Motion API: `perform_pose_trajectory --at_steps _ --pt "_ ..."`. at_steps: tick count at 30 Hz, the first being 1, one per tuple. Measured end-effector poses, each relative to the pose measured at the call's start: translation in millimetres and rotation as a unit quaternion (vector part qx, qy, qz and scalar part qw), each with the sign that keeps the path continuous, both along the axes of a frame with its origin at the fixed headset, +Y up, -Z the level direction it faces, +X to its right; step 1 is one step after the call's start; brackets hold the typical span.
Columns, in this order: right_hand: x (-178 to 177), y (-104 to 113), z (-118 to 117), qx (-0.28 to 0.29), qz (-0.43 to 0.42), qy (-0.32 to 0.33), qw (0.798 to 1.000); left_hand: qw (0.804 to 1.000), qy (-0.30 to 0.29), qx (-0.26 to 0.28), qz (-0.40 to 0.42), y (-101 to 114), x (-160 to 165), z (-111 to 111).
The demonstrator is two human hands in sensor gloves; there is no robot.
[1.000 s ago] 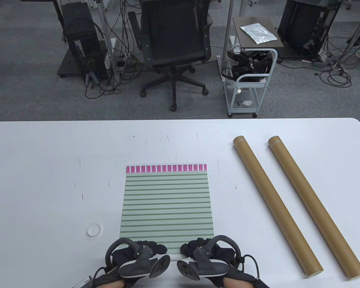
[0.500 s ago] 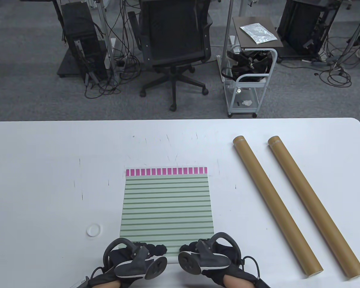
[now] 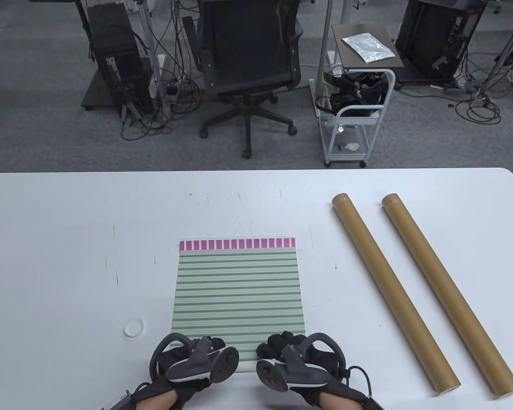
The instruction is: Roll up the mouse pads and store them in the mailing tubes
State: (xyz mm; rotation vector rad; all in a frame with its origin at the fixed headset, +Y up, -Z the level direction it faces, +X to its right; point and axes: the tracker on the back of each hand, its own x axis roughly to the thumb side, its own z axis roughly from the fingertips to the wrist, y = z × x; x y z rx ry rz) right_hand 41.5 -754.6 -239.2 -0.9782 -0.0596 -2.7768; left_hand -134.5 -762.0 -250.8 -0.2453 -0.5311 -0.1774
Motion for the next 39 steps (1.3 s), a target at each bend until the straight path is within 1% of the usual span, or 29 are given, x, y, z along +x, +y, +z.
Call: perform_pose_trajectory --at_steps 2,3,5,6,7,9,10,11,14,16,19,20,21,26,29,32,33,35,37,39 --pt "-2.0 -1.1 0.4 -0.024 0.002 0.006 1.000 1.000 0.001 0.005 -0.015 -1.1 -1.1 -0.4" --pt "-2.6 0.1 -0.2 -0.045 0.001 0.007 0.999 1.000 0.004 0.010 -0.012 -0.4 -2.2 -0.2" --pt "-0.3 2.7 -3.1 -0.069 -0.001 0.003 0.998 1.000 0.004 0.009 -0.009 -0.9 -2.6 -0.6" --pt "0.7 0.8 -3.8 -0.096 -0.016 0.000 0.995 1.000 0.007 0.005 -0.007 -0.5 -3.1 -1.0" --pt "0.5 -0.1 -3.8 -0.101 -0.022 -0.006 0.995 1.000 0.007 0.004 -0.003 -0.1 -3.3 -0.8" --pt "-1.6 -1.7 -3.9 -0.067 0.000 -0.003 0.998 1.000 0.005 0.013 0.000 0.3 -3.2 1.0" --pt "-3.4 -2.1 -2.9 -0.042 0.008 -0.001 0.999 1.000 -0.007 0.029 -0.006 0.8 -2.0 4.0" --pt "-4.5 -2.0 -2.8 -0.035 0.009 -0.002 0.999 0.999 -0.013 0.036 -0.011 1.2 -0.6 6.4" --pt "-4.5 -2.3 -2.5 -0.030 0.002 -0.006 1.000 0.998 -0.025 0.059 -0.015 4.2 1.6 11.6" --pt "-5.1 -2.8 -2.9 -0.013 0.011 -0.005 1.000 0.996 -0.034 0.074 -0.021 4.8 1.0 14.0" --pt "-4.6 -2.5 -4.8 -0.019 0.002 -0.011 1.000 0.995 -0.044 0.087 -0.029 5.5 1.0 16.9" --pt "-4.3 -2.4 -5.4 -0.021 0.002 -0.012 1.000 0.992 -0.039 0.109 -0.041 5.4 1.3 16.4" --pt "-4.0 -2.0 -5.9 -0.020 0.000 -0.012 1.000 0.992 -0.038 0.113 -0.046 5.6 1.1 15.2" --pt "-2.0 0.6 -8.1 -0.031 -0.010 -0.017 0.999 0.997 -0.017 0.069 -0.008 5.2 -4.8 6.9" --pt "-2.7 0.7 -5.5 -0.018 -0.002 -0.017 1.000 0.998 -0.002 0.063 0.004 3.4 -8.1 3.2" --pt "-2.2 -1.4 -3.4 -0.007 0.011 -0.011 1.000 0.998 0.006 0.063 -0.005 3.4 -6.3 0.6" --pt "-3.1 -2.2 -2.6 -0.011 0.009 -0.006 1.000 0.998 0.008 0.061 -0.007 2.9 -5.7 0.1" --pt "-6.2 -2.2 1.0 0.015 0.022 0.003 1.000 0.998 0.012 0.058 -0.010 2.7 -4.4 -0.1" --pt "-6.3 -1.4 1.8 0.023 0.022 0.006 0.999 0.998 0.015 0.061 -0.014 2.0 -3.7 -0.1" --pt "-4.8 -4.1 1.3 -0.003 0.009 0.000 1.000 0.998 0.019 0.059 -0.018 1.7 -3.2 -0.9"
